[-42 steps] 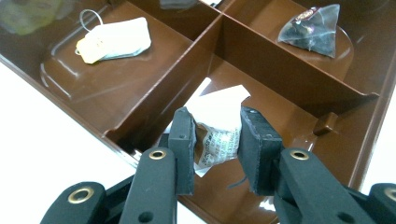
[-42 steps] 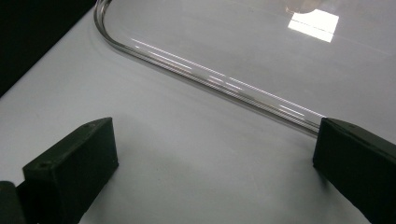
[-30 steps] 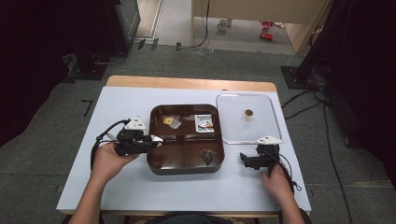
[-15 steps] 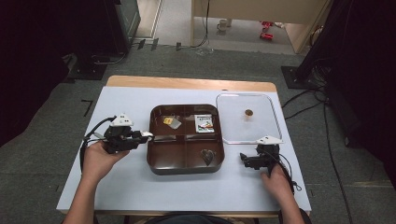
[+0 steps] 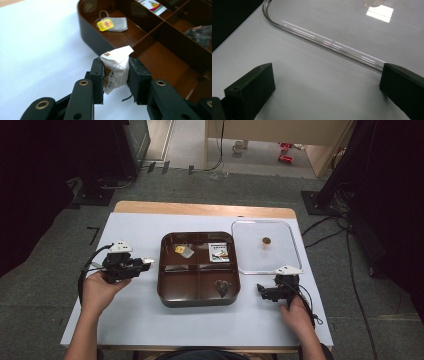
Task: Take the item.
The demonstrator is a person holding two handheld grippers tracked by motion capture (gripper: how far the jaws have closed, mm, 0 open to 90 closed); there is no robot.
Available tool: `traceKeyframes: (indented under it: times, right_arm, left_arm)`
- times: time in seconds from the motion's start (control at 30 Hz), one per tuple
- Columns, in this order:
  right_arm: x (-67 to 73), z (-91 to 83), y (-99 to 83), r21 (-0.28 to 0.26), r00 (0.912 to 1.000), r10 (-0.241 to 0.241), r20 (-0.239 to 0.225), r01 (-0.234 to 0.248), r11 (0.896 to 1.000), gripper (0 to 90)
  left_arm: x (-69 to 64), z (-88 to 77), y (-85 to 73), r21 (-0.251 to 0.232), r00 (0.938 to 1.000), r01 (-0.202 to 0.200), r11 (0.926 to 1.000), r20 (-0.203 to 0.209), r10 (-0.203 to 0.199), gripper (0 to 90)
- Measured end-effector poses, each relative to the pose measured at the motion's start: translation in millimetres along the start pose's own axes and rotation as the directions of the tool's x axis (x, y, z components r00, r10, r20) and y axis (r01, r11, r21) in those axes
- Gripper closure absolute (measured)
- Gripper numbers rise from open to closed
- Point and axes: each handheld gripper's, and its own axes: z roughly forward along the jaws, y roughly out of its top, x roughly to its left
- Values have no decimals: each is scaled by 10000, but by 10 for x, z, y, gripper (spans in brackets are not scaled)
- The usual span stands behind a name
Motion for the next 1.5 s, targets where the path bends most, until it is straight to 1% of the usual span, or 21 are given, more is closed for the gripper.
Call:
traceKeyframes:
  times: [0.07,0.23,0.33,0.53,0.7,0.8,0.9,1.1,1.17,1.3,1.37,1.43,1.5]
  right_arm:
    - [0,0,0,0,10000,2,-1,-2,10000,0]
    - [0,0,0,0,10000,-1,1,1,10000,0]
    - [0,0,0,1,10000,-3,0,3,10000,0]
    - [0,0,0,2,10000,0,0,0,10000,0]
    - [0,0,0,3,10000,2,0,-2,10000,0]
    - [0,0,0,2,10000,-1,0,1,10000,0]
    - [0,0,0,2,10000,3,-1,-3,10000,0]
    - [1,0,0,6,10000,3,-1,-3,10000,0]
    - [1,0,0,5,10000,4,-2,-4,10000,0]
    - [1,0,0,4,10000,7,-2,-7,10000,0]
    - [0,0,0,9,10000,-12,1,12,10000,0]
    - [-1,0,0,7,10000,-14,-1,14,10000,0]
    - [0,0,0,8,10000,-11,1,11,10000,0]
  left_arm:
    - [38,12,-23,37,9999,128,9999,-99,-127,683]
    - [122,86,-76,310,9987,336,9990,-391,-324,682]
    - [171,152,-100,437,9969,629,9971,-497,-607,680]
    - [217,265,-142,800,9947,827,9934,-675,-774,679]
    - [243,341,-160,1133,9930,927,9892,-842,-834,678]
    - [244,382,-165,1265,9922,926,9876,-949,-809,678]
    - [247,429,-174,1445,9921,962,9848,-945,-830,678]
    - [243,498,-187,1732,9922,841,9813,-1055,-664,677]
    - [246,517,-193,1768,9919,885,9803,-1058,-704,676]
    - [255,535,-199,1741,9919,909,9805,-1030,-737,669]
    - [255,542,-203,1773,9924,841,9805,-1039,-663,658]
    - [250,562,-210,1930,9924,785,9780,-1086,-582,638]
    - [244,576,-213,2003,9925,728,9770,-1107,-512,631]
